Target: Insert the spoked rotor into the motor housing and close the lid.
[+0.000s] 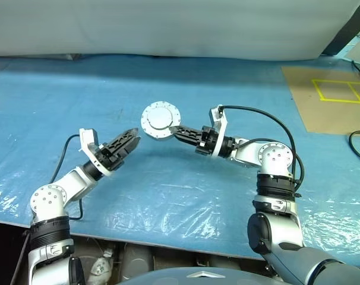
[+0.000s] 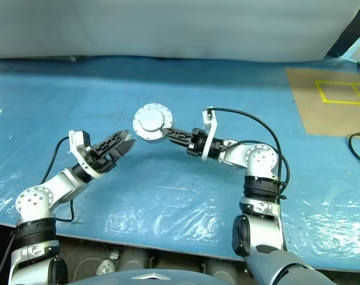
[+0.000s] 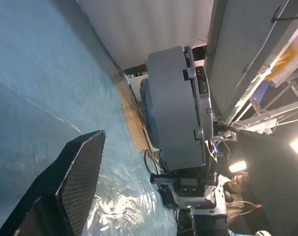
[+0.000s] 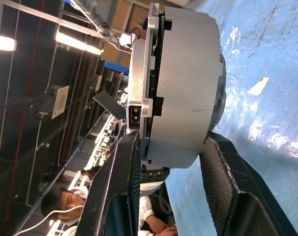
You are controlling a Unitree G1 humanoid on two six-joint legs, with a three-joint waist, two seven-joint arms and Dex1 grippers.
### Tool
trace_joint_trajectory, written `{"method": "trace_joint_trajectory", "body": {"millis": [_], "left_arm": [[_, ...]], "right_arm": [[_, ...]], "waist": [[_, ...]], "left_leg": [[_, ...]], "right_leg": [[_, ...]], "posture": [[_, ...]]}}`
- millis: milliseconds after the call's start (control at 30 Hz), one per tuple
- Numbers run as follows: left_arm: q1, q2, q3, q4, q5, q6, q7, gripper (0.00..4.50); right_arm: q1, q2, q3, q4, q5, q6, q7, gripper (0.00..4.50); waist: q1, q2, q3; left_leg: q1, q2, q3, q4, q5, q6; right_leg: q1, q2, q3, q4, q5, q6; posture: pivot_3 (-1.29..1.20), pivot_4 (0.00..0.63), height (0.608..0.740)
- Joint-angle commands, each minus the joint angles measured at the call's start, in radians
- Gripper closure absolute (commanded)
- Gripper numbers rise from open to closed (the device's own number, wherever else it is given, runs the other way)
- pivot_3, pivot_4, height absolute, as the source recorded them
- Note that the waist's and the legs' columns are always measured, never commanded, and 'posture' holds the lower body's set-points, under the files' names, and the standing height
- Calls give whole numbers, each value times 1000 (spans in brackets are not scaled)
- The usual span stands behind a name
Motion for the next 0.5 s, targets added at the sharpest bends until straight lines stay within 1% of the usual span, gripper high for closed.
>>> {"method": "trace_joint_trajectory", "body": {"millis": [33, 100, 267, 500], "left_arm": [[-52, -8, 2, -4, -39, -7, -4, 18], [-86, -24, 16, 15, -78, -1, 7, 18], [-120, -15, -30, 29, -51, 18, -18, 18], [-164, -47, -103, 110, 27, 11, -59, 18]], "right_arm": [[-33, 4, -8, -57, 73, 2, 19, 3118], [-31, 4, -4, -55, 71, 3, 20, 3118], [-28, 8, 1, -52, 70, 1, 19, 3118], [-29, 14, 2, -51, 71, -12, 12, 3118]], "waist": [[0, 0, 0], [0, 0, 0], [-2, 0, 0], [1, 0, 0]], "left_leg": [[0, 0, -1, 0, 0, 0], [0, -1, -2, 1, 0, 0], [0, -2, -4, 3, 0, 0], [0, -2, -7, 6, 0, 0]], "right_leg": [[0, 0, 0, 0, 0, 0], [1, 0, -1, 1, 0, 0], [2, -1, -1, 1, 0, 1], [3, -1, -3, 2, 0, 1]], "posture": [[0, 150, 740], [0, 150, 740], [0, 150, 740], [0, 150, 740]]}}
